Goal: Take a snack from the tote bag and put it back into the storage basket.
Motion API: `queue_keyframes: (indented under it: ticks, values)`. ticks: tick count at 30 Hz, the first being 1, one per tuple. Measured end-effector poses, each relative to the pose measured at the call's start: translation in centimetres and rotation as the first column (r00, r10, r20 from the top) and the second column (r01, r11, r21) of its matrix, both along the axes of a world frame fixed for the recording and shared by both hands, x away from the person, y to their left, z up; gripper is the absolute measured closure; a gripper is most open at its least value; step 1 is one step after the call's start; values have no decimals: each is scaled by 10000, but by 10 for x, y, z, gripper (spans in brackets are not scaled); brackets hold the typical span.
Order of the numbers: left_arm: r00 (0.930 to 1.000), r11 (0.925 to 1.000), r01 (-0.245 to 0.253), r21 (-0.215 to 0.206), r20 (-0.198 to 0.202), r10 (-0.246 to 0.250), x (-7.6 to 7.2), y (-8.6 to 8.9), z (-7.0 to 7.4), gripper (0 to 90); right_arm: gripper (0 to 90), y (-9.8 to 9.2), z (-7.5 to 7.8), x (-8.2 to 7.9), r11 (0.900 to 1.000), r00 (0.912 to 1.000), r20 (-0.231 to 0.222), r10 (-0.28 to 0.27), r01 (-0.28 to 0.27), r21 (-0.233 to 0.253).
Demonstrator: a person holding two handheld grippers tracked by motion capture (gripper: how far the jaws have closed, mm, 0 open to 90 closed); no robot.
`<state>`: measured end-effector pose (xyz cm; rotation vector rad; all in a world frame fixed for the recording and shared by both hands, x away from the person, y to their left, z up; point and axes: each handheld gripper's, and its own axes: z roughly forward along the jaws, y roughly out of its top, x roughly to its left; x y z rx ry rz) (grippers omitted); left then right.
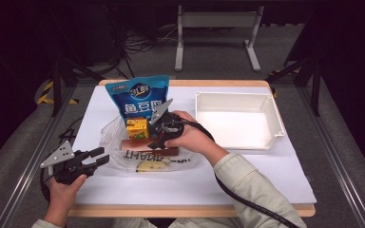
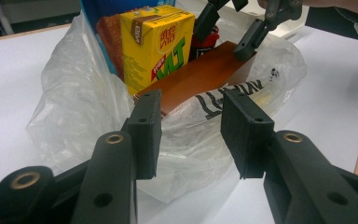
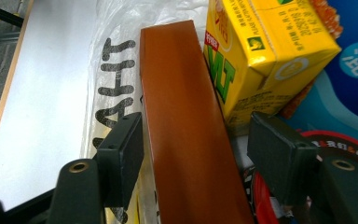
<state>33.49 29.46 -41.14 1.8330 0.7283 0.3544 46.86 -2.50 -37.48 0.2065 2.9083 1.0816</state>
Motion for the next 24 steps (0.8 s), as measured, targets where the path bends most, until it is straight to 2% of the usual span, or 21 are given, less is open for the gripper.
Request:
queue_keyframes:
  ticks: [15, 24]
  values:
    - [10000, 10000, -2, -50, -46, 2, 0, 1, -1, 585, 365, 11, -14, -4, 9977, 9990, 306, 329, -310, -610]
    - [9999, 10000, -14, -27, -121, 13, -1, 2, -1, 585, 351, 18, -18, -4, 9923, 9966, 508, 648, -590, -1093]
